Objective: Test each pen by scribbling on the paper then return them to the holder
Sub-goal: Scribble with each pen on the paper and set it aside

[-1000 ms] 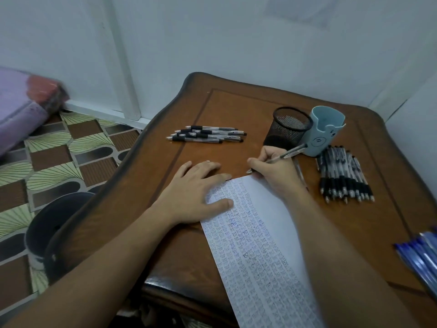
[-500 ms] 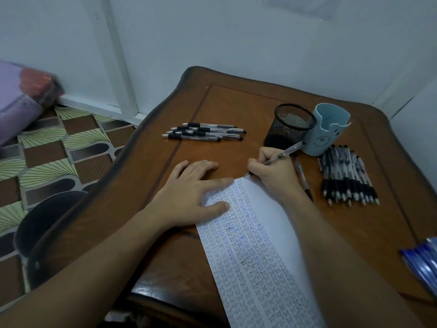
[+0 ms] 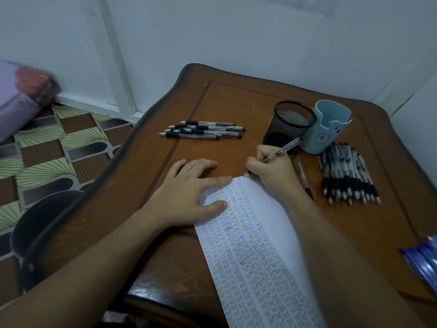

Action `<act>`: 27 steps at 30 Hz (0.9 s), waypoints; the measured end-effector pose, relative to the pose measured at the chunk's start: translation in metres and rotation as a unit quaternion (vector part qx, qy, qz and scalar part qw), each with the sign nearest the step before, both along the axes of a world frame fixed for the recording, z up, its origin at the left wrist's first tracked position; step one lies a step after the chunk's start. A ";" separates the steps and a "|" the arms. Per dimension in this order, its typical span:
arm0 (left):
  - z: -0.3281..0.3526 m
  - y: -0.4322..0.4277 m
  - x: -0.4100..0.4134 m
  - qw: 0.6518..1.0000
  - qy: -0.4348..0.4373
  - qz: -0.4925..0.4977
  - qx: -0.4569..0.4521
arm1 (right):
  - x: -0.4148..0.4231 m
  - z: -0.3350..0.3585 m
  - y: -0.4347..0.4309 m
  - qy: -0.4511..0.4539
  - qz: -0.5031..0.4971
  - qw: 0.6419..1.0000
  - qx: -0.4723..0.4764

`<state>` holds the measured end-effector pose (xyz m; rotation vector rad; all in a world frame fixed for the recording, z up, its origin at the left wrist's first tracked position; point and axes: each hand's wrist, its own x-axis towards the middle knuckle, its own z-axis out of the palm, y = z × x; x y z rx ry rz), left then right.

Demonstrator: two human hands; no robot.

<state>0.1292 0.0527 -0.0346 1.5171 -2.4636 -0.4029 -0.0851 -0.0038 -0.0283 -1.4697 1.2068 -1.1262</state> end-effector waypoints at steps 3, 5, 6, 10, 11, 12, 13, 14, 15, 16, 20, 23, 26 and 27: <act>-0.001 0.000 0.000 1.000 0.002 0.000 -0.002 | -0.002 0.001 -0.001 -0.012 0.003 1.000 0.014; 0.000 0.000 0.000 1.000 0.006 -0.001 -0.003 | -0.002 0.001 -0.001 -0.023 -0.003 1.000 0.015; 0.000 0.000 0.000 1.000 0.007 0.000 -0.004 | -0.001 0.001 -0.001 -0.028 -0.004 0.999 0.016; 0.000 0.001 -0.001 1.000 0.005 -0.001 -0.006 | 0.001 0.000 -0.001 -0.025 -0.008 1.000 0.015; 0.001 0.001 -0.001 1.000 0.005 -0.002 -0.006 | 0.002 0.000 -0.001 -0.021 -0.007 1.000 0.015; 0.001 0.001 -0.001 1.000 0.006 -0.003 -0.006 | 0.002 -0.001 -0.001 -0.018 -0.007 1.000 0.016; 0.001 0.001 0.000 1.000 0.006 -0.003 -0.006 | 0.002 -0.001 -0.001 -0.014 -0.007 1.000 0.016; 0.000 0.001 0.000 1.000 0.007 -0.003 -0.007 | 0.001 -0.001 -0.001 -0.011 -0.008 1.000 0.011; 0.000 0.001 0.000 1.000 0.008 -0.002 -0.008 | 0.001 0.000 0.000 -0.009 -0.012 1.000 0.003; -0.001 0.001 0.000 1.000 0.008 -0.002 -0.009 | -0.001 0.000 0.000 -0.012 -0.018 1.000 -0.004; -0.002 0.001 0.000 1.000 0.008 0.000 -0.012 | -0.001 0.002 0.001 -0.020 -0.025 0.999 -0.008; -0.001 0.001 0.000 1.000 0.009 -0.001 -0.011 | 0.000 0.001 0.001 -0.014 -0.020 1.000 -0.010; -0.001 0.001 -0.001 1.000 0.012 0.000 -0.014 | -0.001 0.000 0.000 -0.019 -0.011 1.000 0.001; -0.001 0.001 -0.001 1.000 0.013 0.000 -0.014 | -0.001 -0.001 -0.001 -0.015 -0.010 1.000 0.003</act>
